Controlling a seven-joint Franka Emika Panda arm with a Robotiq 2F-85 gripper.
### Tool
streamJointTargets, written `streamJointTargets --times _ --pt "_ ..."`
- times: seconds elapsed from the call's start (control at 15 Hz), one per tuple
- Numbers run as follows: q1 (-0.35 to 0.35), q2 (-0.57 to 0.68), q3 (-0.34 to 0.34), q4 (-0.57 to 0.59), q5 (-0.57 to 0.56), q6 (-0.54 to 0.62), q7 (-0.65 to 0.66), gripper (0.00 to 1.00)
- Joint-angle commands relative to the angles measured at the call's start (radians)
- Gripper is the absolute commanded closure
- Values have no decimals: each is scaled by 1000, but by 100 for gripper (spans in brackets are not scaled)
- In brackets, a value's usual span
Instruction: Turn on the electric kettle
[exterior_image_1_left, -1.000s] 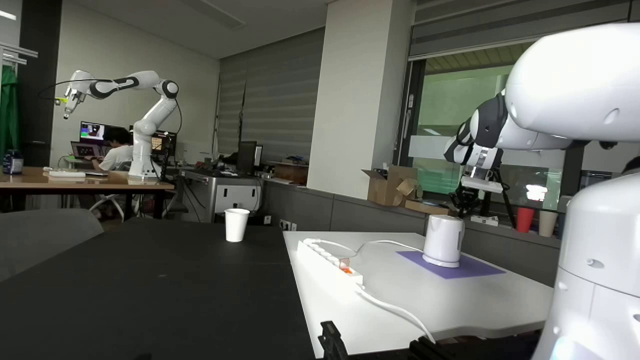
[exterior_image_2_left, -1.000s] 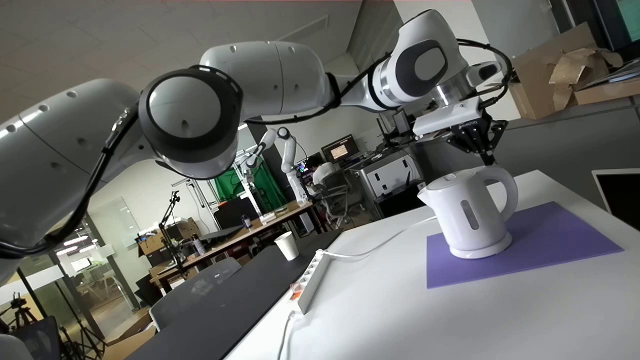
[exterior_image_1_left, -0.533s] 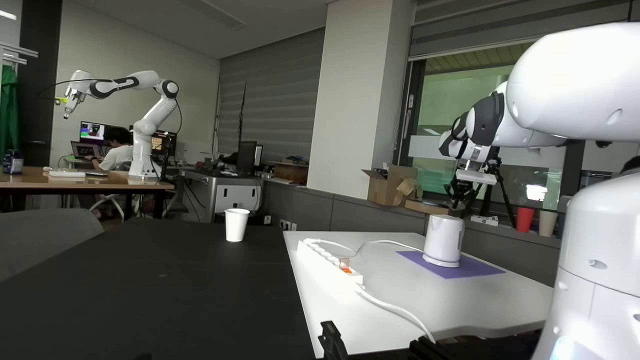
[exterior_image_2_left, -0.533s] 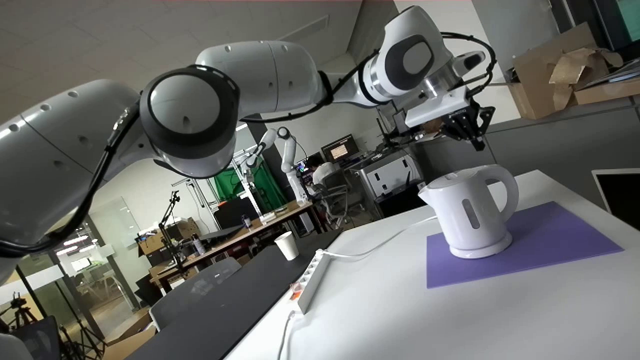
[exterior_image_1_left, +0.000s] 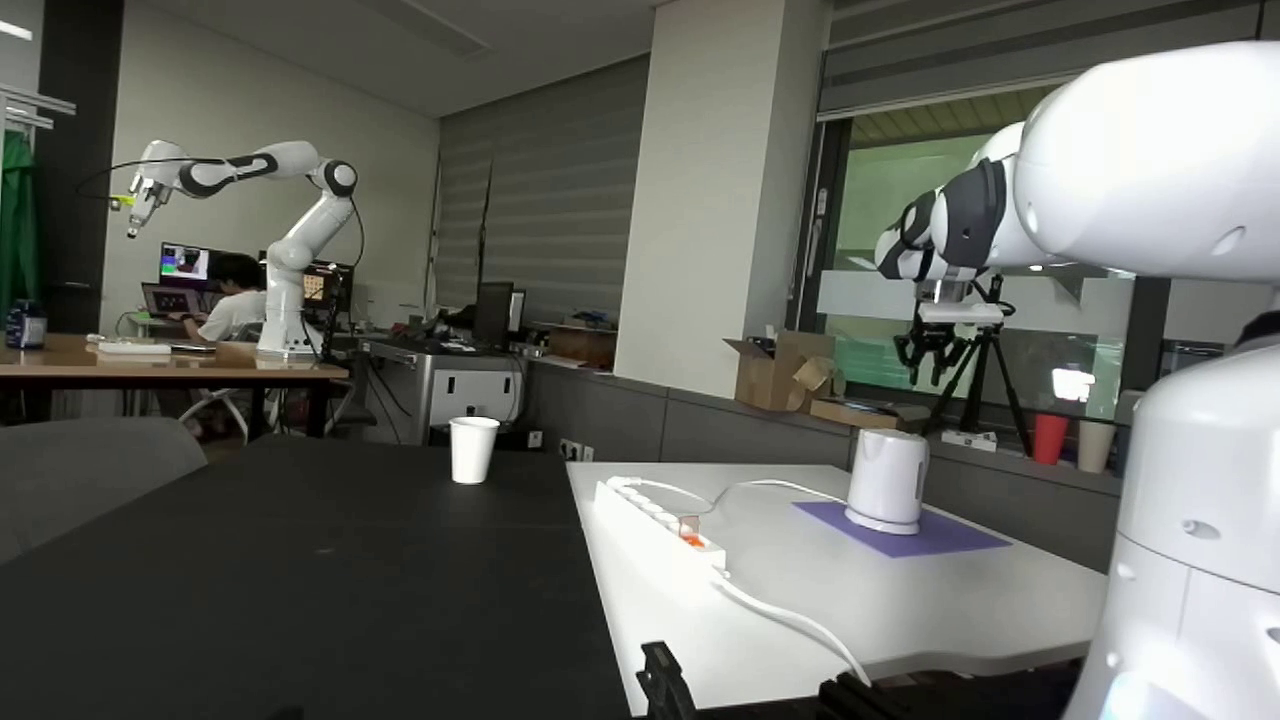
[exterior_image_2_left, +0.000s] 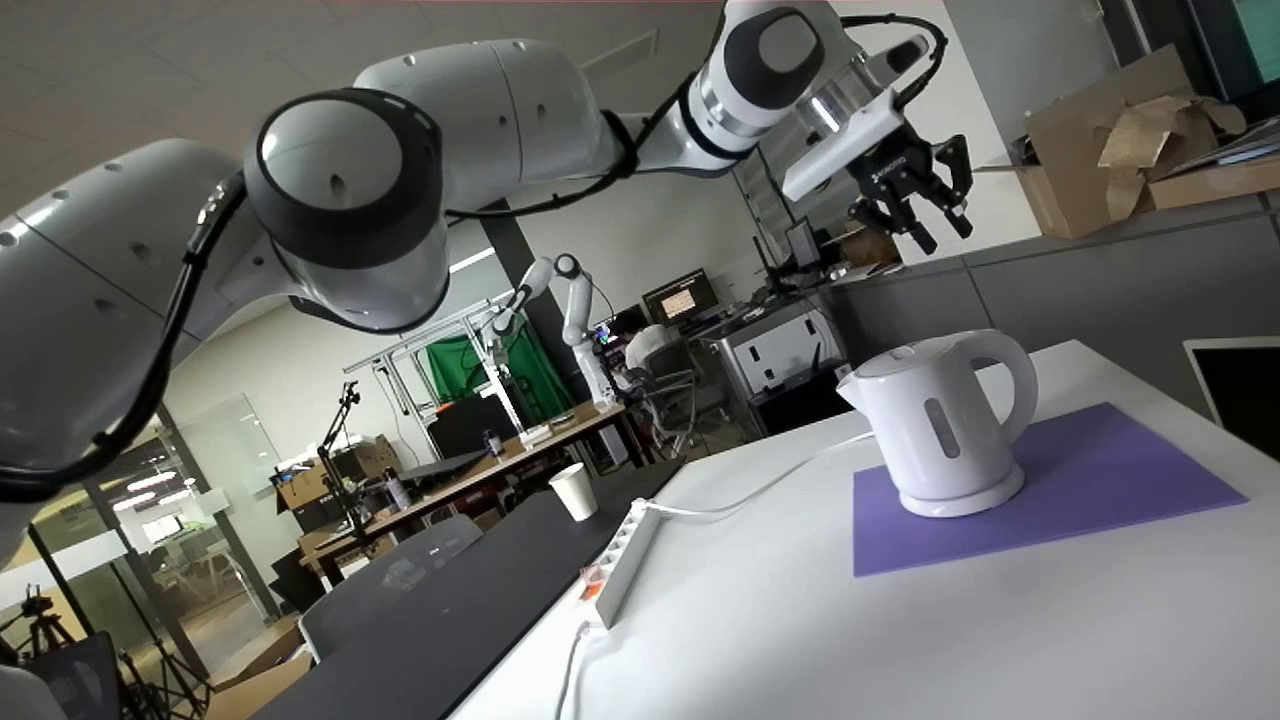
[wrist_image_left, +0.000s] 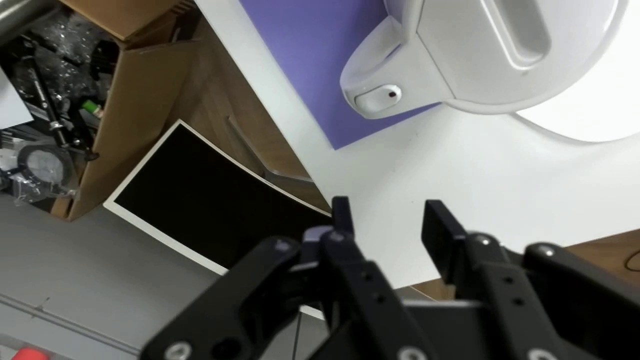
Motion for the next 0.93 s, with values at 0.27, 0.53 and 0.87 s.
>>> streamJointTargets --times 0.27,0.53,0.87 --pt "49 -55 -80 25 -107 -199 -3 1" --pt "49 -53 -66 33 -148 -264 -16 0" --pt "49 -46 -64 36 -149 -267 -18 0"
